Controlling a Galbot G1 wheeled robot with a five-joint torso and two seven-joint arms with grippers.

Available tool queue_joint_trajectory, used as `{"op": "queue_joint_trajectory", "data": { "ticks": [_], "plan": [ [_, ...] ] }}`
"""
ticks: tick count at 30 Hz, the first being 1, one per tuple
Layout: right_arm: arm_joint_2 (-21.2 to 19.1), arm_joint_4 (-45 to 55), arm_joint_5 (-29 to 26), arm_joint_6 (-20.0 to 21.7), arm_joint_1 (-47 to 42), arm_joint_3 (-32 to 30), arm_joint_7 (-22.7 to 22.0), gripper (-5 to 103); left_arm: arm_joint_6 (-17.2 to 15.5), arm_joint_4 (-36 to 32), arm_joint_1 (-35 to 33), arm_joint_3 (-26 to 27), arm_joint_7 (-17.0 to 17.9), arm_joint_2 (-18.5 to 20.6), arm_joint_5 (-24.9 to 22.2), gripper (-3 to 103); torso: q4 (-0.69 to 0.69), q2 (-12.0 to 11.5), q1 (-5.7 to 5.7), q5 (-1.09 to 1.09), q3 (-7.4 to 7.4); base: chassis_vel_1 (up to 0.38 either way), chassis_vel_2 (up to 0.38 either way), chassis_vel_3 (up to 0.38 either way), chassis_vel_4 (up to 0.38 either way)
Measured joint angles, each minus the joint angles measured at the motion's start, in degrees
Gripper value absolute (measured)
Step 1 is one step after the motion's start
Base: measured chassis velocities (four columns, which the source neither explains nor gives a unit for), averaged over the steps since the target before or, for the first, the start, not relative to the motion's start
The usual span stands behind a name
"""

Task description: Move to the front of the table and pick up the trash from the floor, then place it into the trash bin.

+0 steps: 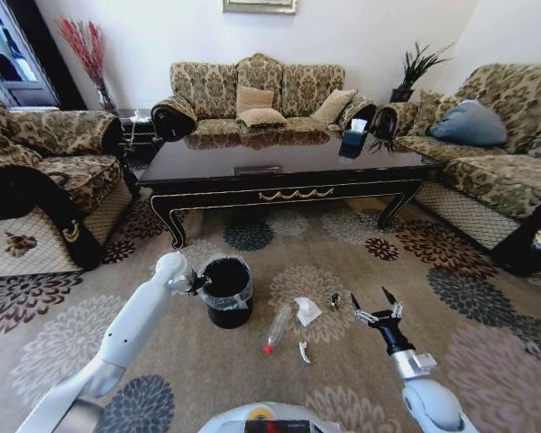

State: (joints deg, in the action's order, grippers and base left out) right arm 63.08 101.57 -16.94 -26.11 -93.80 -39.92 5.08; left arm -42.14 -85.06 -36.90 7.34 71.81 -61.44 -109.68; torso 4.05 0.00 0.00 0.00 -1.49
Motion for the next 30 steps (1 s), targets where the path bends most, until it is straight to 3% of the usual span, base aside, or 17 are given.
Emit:
{"op": "queue_joint_trajectory", "data": {
  "ticks": [1, 5, 7, 9, 12, 19, 21, 24, 26, 30],
  "plan": [
    [0.0, 0.0, 0.0, 0.0, 0.0, 0.0, 0.0, 100, 0.0, 0.0, 0.0, 0.0, 0.0, 0.0, 0.0, 43, 0.00, 0.0, 0.00, 0.00, 0.00, 0.000, 0.000, 0.000, 0.000],
    [0.0, -0.1, -0.3, 0.1, 0.3, 0.1, -0.5, 100, 0.0, 0.3, -0.1, -0.7, 0.0, 0.3, -0.3, 22, 0.00, 0.0, 0.00, 0.00, 0.00, 0.000, 0.000, 0.000, 0.000],
    [0.0, -0.1, -0.3, 0.1, 0.4, 0.2, -0.6, 100, 0.0, 0.4, -0.1, -0.7, 0.0, 0.3, -0.3, 22, 0.01, 0.0, 0.00, 0.00, 0.00, 0.000, 0.000, 0.000, 0.000],
    [-0.1, -0.1, -0.4, 0.2, 0.4, 0.3, -0.8, 100, 0.0, 0.5, -0.2, -0.7, 0.2, 0.3, -0.1, 11, -0.02, 0.0, 0.00, 0.03, 0.00, 0.000, 0.000, 0.000, 0.000],
    [-0.1, -0.2, -0.4, 0.2, 0.3, 0.3, -0.8, 100, 0.0, 0.5, -0.5, -0.6, 0.7, 0.4, -0.3, 4, -0.03, 0.0, 0.00, 0.01, 0.00, 0.000, 0.000, 0.000, 0.000],
    [-0.5, -0.5, -0.8, 0.2, 0.0, 0.3, -0.8, 100, 0.0, -0.2, -2.0, 0.5, 1.1, 1.4, -0.8, 0, 0.00, 0.0, 0.00, 0.01, 0.01, 0.000, 0.000, 0.000, 0.000],
    [-1.3, 0.9, -2.1, 1.4, -1.0, 0.2, -0.8, 100, 0.0, -2.7, -3.8, 1.0, 1.2, 3.4, -1.9, 0, 0.03, 0.0, 0.00, -0.07, 0.00, 0.000, 0.000, 0.000, 0.000],
    [-2.1, 1.8, -2.6, 2.6, -1.9, 0.2, -1.2, 100, 0.0, -4.4, -5.0, 1.7, 2.2, 5.0, -3.0, 0, 0.04, 0.0, 0.00, -0.05, -0.01, 0.000, 0.000, 0.000, 0.000],
    [-3.2, 2.6, -3.1, 4.0, -2.5, 0.3, -1.9, 100, 0.0, -7.6, -6.8, 3.1, 3.3, 7.8, -5.2, 0, -0.02, 0.0, 0.00, -0.03, -0.01, 0.000, 0.000, 0.000, 0.000],
    [-4.7, 3.7, -3.6, 6.3, -3.1, 1.1, -3.9, 100, 0.0, -13.3, -9.9, 6.0, 4.5, 12.0, -8.6, 0, 0.00, 0.0, 0.00, -0.01, 0.00, 0.000, 0.000, 0.000, 0.000]
  ]
}}
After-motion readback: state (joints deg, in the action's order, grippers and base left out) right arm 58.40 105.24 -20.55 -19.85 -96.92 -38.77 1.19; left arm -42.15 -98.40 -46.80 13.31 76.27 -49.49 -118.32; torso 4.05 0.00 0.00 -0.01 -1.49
